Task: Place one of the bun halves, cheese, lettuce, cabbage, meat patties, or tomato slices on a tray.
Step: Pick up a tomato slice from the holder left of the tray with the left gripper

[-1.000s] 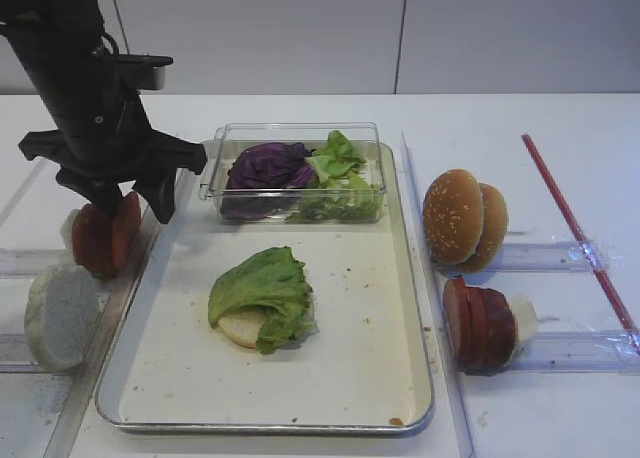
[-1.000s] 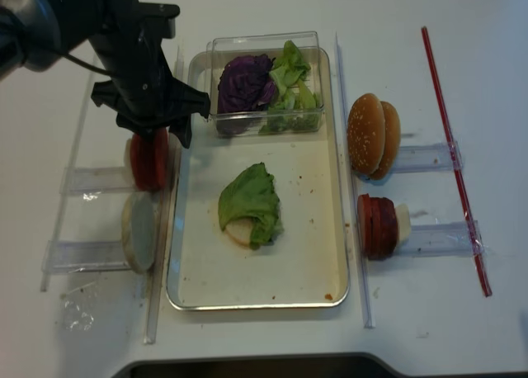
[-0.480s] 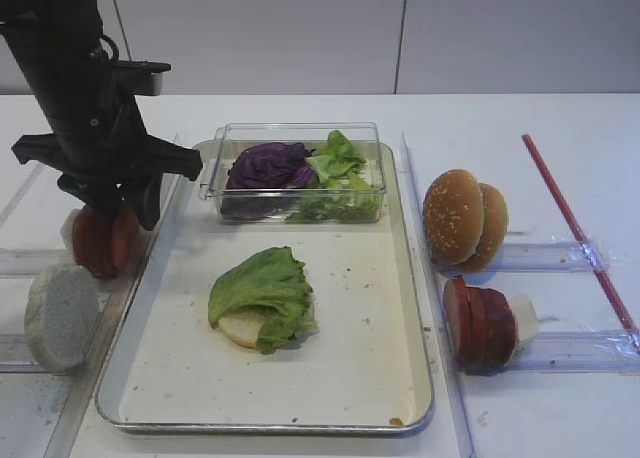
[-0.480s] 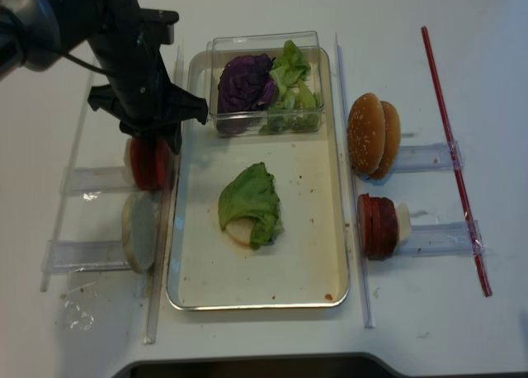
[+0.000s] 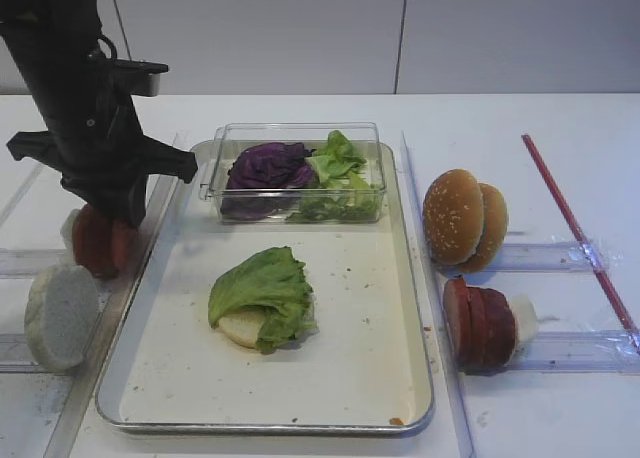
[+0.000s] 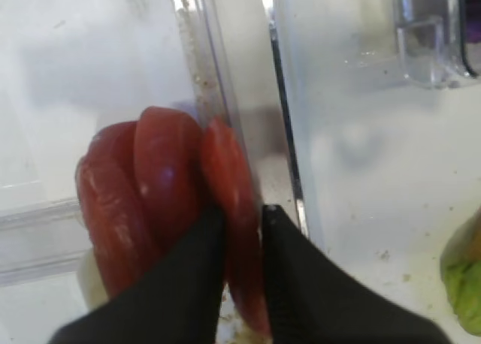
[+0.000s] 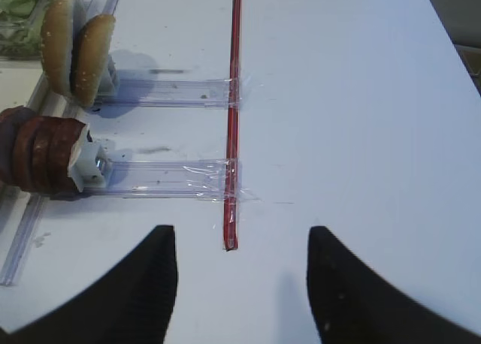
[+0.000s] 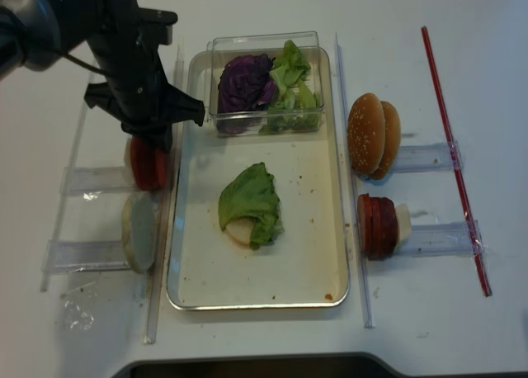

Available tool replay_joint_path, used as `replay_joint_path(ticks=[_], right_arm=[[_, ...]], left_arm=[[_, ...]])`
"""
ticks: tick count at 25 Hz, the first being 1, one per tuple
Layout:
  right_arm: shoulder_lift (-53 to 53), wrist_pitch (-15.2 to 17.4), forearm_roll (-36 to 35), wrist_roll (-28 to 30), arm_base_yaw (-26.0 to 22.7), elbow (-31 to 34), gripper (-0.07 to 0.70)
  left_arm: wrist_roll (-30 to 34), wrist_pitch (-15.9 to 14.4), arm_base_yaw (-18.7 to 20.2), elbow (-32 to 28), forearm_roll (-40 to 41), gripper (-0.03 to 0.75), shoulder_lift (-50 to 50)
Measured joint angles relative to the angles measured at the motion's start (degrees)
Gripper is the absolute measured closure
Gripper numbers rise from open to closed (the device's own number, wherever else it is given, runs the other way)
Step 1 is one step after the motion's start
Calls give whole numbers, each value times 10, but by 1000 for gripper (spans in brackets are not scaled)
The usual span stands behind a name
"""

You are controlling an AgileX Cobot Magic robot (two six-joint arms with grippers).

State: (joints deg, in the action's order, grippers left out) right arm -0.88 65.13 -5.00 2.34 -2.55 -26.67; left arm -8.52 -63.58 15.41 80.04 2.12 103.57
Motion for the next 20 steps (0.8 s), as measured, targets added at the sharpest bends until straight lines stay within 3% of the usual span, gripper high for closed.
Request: replay_joint_path(ticks=[7, 13, 20], right_arm=[[0, 0, 0, 0, 0, 0, 226], [0, 0, 0, 0, 0, 0, 225], [0, 0, 0, 0, 0, 0, 162]], left_arm=[[0, 0, 0, 0, 0, 664, 0], [0, -3, 0, 0, 1, 666, 0], [0, -4, 0, 1, 2, 666, 0]])
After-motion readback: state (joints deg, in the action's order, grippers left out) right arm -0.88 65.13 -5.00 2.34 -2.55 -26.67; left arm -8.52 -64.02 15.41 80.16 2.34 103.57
